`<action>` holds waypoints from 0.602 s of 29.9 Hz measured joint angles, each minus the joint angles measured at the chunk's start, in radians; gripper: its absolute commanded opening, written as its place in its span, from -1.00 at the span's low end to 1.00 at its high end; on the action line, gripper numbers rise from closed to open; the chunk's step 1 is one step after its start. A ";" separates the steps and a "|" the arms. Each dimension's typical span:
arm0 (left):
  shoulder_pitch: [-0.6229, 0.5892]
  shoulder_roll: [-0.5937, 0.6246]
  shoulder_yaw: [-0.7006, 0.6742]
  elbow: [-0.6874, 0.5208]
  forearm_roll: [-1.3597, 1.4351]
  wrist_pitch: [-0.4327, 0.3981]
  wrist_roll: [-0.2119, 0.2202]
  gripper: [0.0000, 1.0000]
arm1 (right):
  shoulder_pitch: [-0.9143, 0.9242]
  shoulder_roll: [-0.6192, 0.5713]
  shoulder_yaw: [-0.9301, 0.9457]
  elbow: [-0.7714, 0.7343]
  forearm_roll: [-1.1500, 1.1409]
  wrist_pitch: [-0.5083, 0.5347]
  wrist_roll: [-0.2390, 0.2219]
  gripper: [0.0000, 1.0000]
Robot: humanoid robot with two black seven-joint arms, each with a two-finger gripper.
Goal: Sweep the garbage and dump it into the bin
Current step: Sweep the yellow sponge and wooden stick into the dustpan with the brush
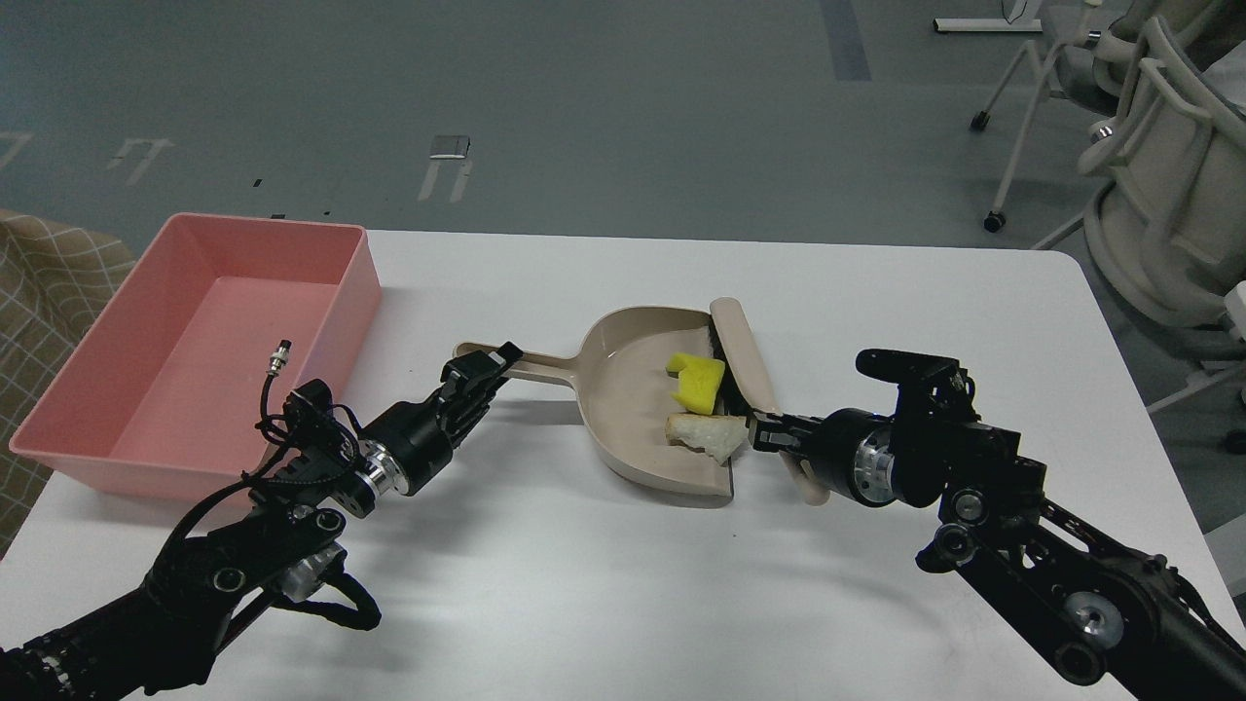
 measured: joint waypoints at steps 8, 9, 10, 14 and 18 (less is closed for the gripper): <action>-0.005 0.010 -0.001 -0.004 -0.004 -0.002 0.000 -1.00 | 0.067 0.092 -0.006 -0.039 0.004 0.000 0.000 -1.00; -0.006 0.011 -0.001 -0.004 -0.004 -0.002 0.000 -1.00 | 0.070 0.093 -0.005 -0.028 0.005 0.000 -0.001 -1.00; -0.006 0.012 -0.001 -0.004 -0.005 -0.003 0.000 -1.00 | 0.071 0.090 -0.003 -0.016 0.007 0.000 0.000 -1.00; -0.006 0.014 -0.001 -0.004 -0.006 -0.004 0.000 -1.00 | 0.072 0.044 0.016 0.017 0.011 0.000 0.000 -1.00; -0.002 0.011 -0.002 -0.004 -0.008 -0.002 0.000 -1.00 | 0.059 -0.055 0.028 0.050 0.013 0.000 -0.006 -1.00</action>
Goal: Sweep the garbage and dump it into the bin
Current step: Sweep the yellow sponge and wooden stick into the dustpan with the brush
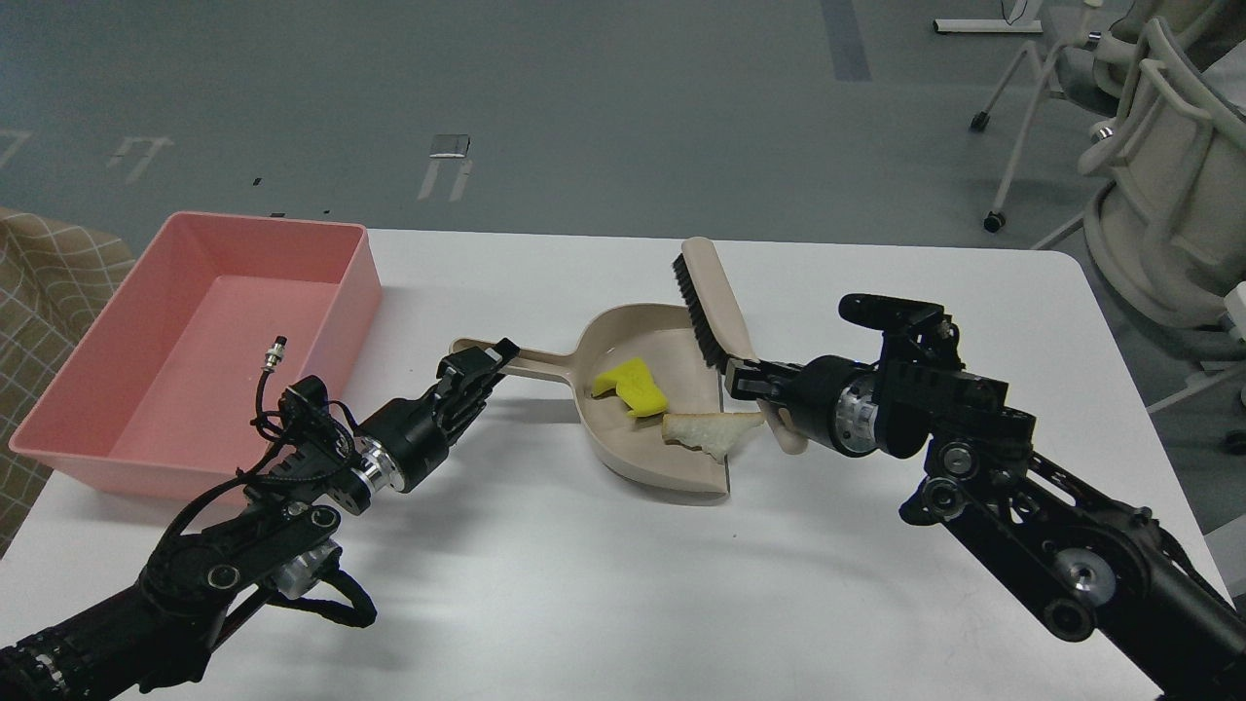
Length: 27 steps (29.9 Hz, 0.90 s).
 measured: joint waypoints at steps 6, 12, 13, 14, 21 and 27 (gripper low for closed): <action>0.002 0.000 0.001 0.001 0.001 0.001 0.000 -1.00 | -0.031 -0.123 0.000 0.015 0.004 0.000 -0.009 -1.00; 0.002 -0.003 0.000 0.001 0.001 0.002 0.000 -1.00 | -0.101 -0.145 -0.002 0.042 0.016 0.000 -0.001 -1.00; 0.002 -0.004 -0.001 0.000 0.001 0.002 0.000 -1.00 | -0.111 -0.144 -0.002 0.045 0.016 0.000 0.000 -1.00; 0.002 -0.004 -0.001 0.000 0.001 0.002 0.000 -1.00 | -0.118 -0.139 -0.003 0.047 0.017 0.000 0.000 -1.00; -0.001 0.006 0.001 0.000 0.000 0.001 0.000 -1.00 | -0.144 -0.072 -0.018 0.050 0.017 0.000 -0.002 -1.00; -0.001 0.007 0.001 0.000 -0.001 0.001 0.000 -1.00 | -0.138 0.023 -0.039 0.053 0.017 0.001 -0.003 -0.99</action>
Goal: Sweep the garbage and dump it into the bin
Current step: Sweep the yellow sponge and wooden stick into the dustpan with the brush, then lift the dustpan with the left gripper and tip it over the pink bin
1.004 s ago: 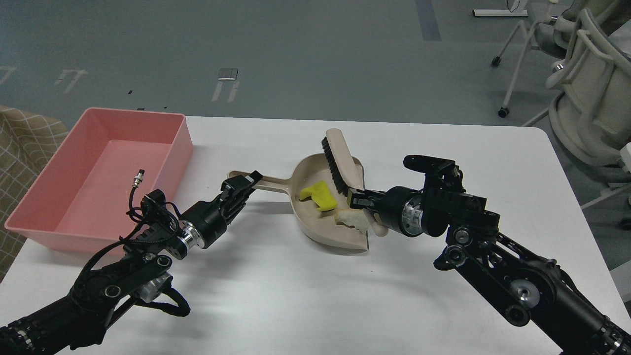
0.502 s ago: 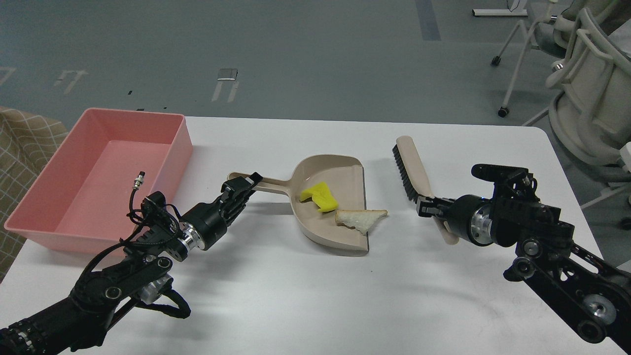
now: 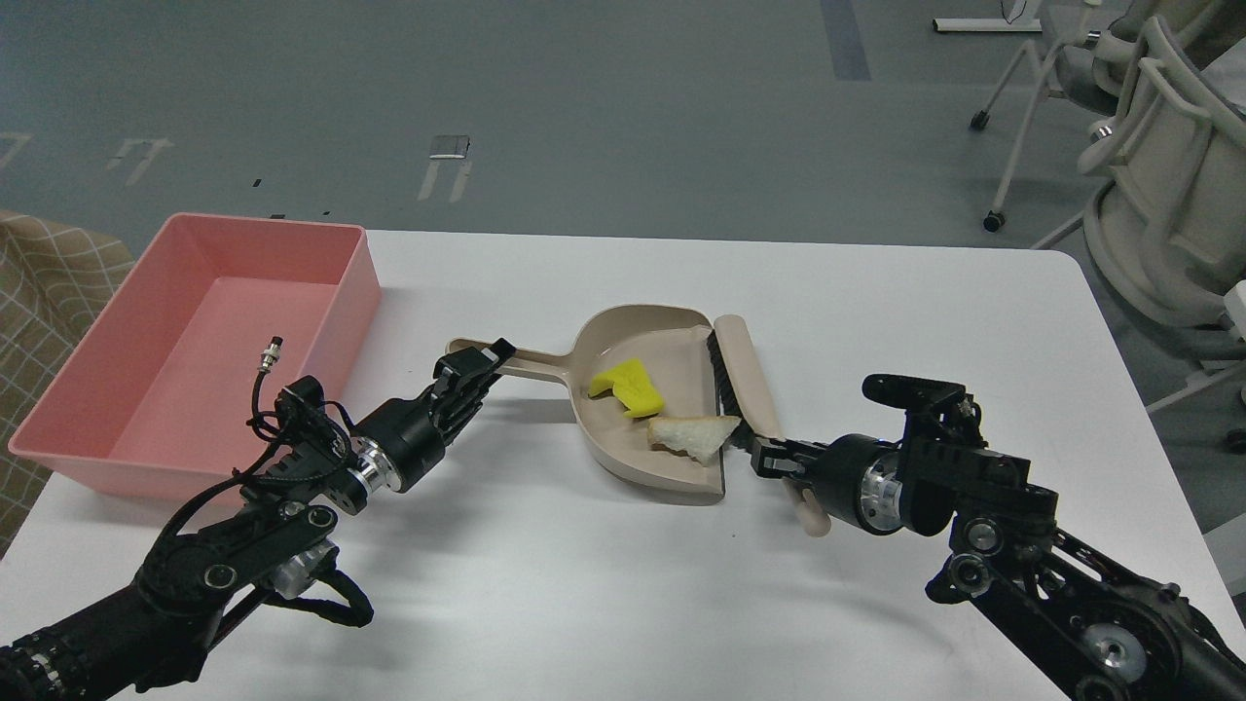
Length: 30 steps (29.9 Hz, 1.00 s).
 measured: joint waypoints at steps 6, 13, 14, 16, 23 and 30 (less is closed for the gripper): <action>0.000 0.000 -0.001 0.000 0.000 0.001 0.000 -1.00 | 0.021 0.078 0.003 0.003 0.000 0.000 -0.006 -0.99; 0.004 0.000 -0.017 0.000 -0.006 0.002 0.000 -1.00 | 0.035 0.056 0.044 0.059 0.002 0.000 -0.008 -0.98; 0.004 -0.002 -0.018 0.000 -0.008 0.002 0.000 -1.00 | 0.035 0.040 0.063 0.063 0.002 0.000 -0.008 -0.98; 0.004 -0.007 -0.019 0.000 -0.018 0.003 0.000 -1.00 | 0.035 0.011 0.105 0.064 0.003 -0.001 -0.008 -0.98; 0.001 -0.014 -0.037 -0.024 -0.081 0.001 0.000 -1.00 | 0.023 -0.065 0.210 0.065 0.037 -0.001 -0.005 -0.98; 0.006 0.017 -0.134 -0.124 -0.145 -0.008 0.000 -1.00 | -0.043 -0.157 0.310 0.060 0.073 -0.001 0.001 -0.98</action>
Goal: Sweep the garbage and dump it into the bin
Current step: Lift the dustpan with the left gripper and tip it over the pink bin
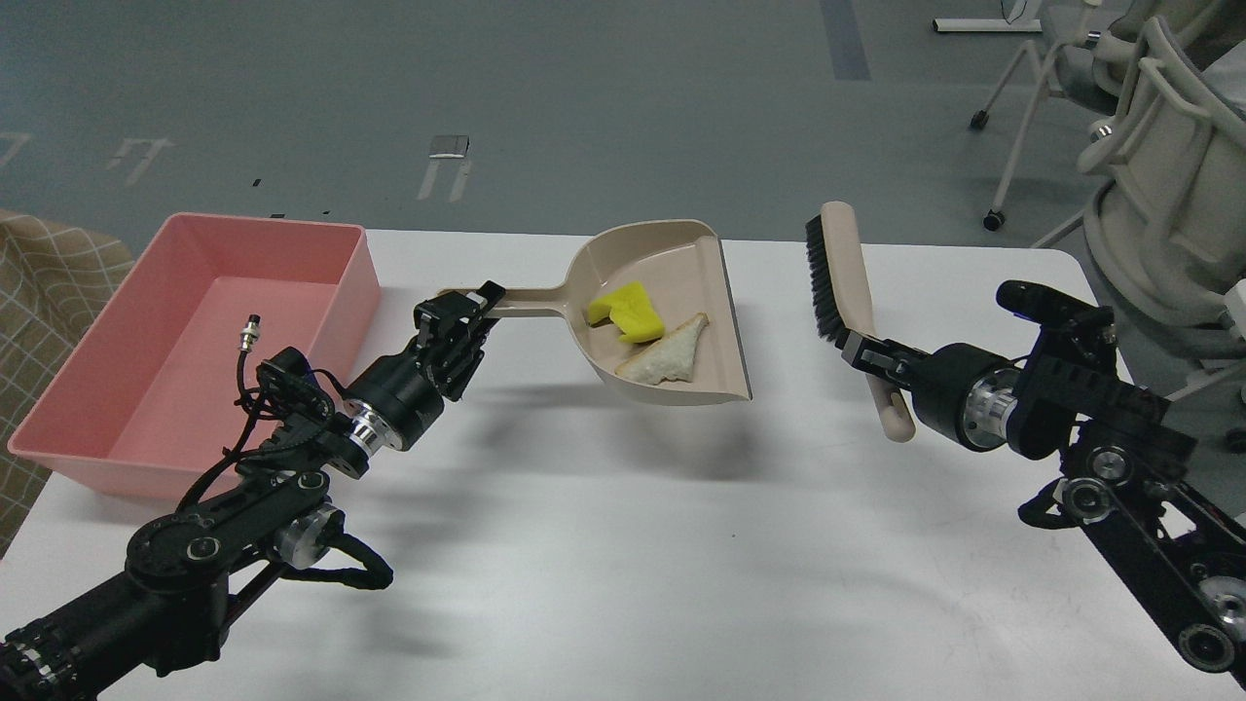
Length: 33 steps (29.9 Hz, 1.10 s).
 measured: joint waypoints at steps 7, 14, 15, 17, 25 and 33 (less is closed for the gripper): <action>0.030 0.093 -0.086 -0.050 -0.009 -0.016 0.000 -1.00 | -0.152 -0.076 0.135 0.021 0.065 0.000 0.005 -0.98; 0.127 0.227 -0.273 -0.082 -0.139 -0.063 0.000 -1.00 | -0.262 -0.105 0.210 0.053 0.095 0.000 0.007 -0.98; 0.146 0.244 -0.308 -0.082 -0.160 -0.078 0.000 -1.00 | -0.271 -0.105 0.218 0.057 0.096 0.000 0.008 -0.98; 0.187 0.277 -0.373 -0.082 -0.194 -0.104 0.000 -1.00 | -0.286 -0.104 0.231 0.060 0.096 0.000 0.009 -0.98; 0.382 0.460 -0.566 -0.062 -0.230 -0.163 0.000 -1.00 | -0.296 -0.097 0.250 0.063 0.097 0.000 0.010 -0.98; 0.469 0.638 -0.601 0.048 -0.219 -0.164 0.000 -0.99 | -0.300 -0.091 0.255 0.062 0.098 0.000 0.010 -0.98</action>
